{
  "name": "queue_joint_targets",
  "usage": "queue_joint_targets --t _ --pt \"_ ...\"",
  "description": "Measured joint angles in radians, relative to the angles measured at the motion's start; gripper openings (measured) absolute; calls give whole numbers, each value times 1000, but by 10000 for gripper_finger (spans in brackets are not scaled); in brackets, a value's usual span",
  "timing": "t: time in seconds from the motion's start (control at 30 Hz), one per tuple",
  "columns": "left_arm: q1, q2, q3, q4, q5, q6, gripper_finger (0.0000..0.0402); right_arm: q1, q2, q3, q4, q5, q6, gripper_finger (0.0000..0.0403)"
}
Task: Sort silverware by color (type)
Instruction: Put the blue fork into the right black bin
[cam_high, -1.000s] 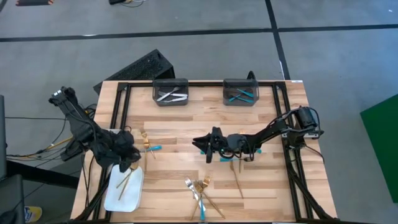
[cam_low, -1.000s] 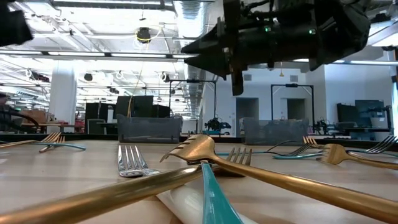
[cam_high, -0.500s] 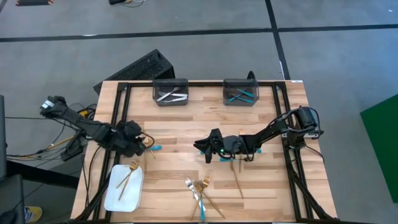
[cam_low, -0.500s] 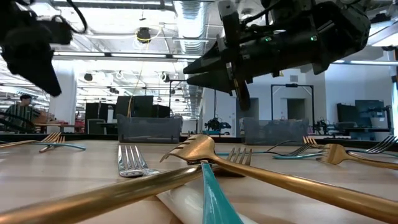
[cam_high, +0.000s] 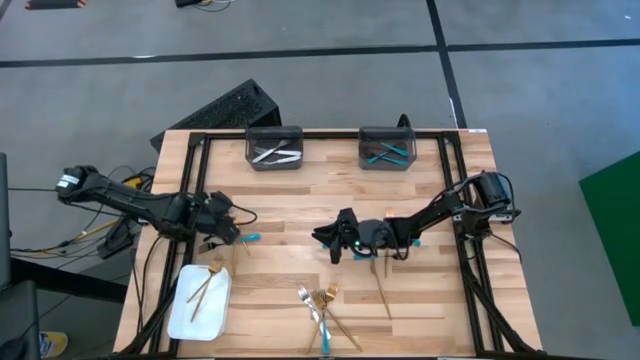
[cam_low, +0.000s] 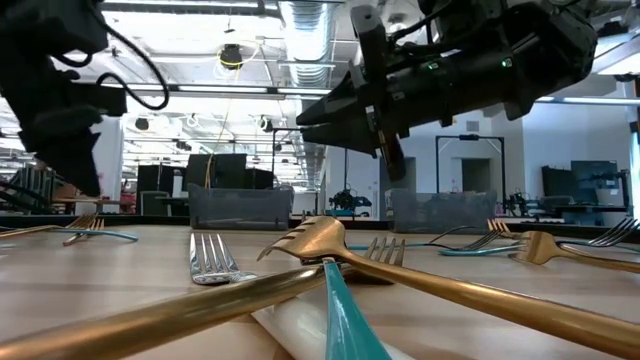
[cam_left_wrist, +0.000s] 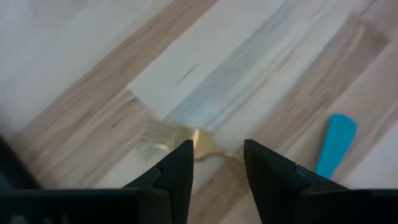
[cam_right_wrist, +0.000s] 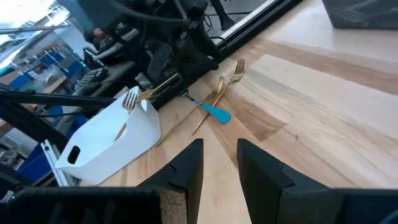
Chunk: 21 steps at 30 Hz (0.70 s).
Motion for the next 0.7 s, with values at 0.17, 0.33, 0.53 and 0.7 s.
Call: queue_joint_targets --t 0.17,0.33,0.53,0.7 --pt "32 11 0 19 0 6 129 6 0 0 -5 0 -2 123" --pt "51 50 1 21 -26 6 129 13 0 0 -24 0 -5 123" --pt "53 72 1 116 -35 57 128 16 -9 0 -118 -2 -20 123" --pt "42 72 1 409 -26 255 128 24 -113 1 -479 12 12 123"
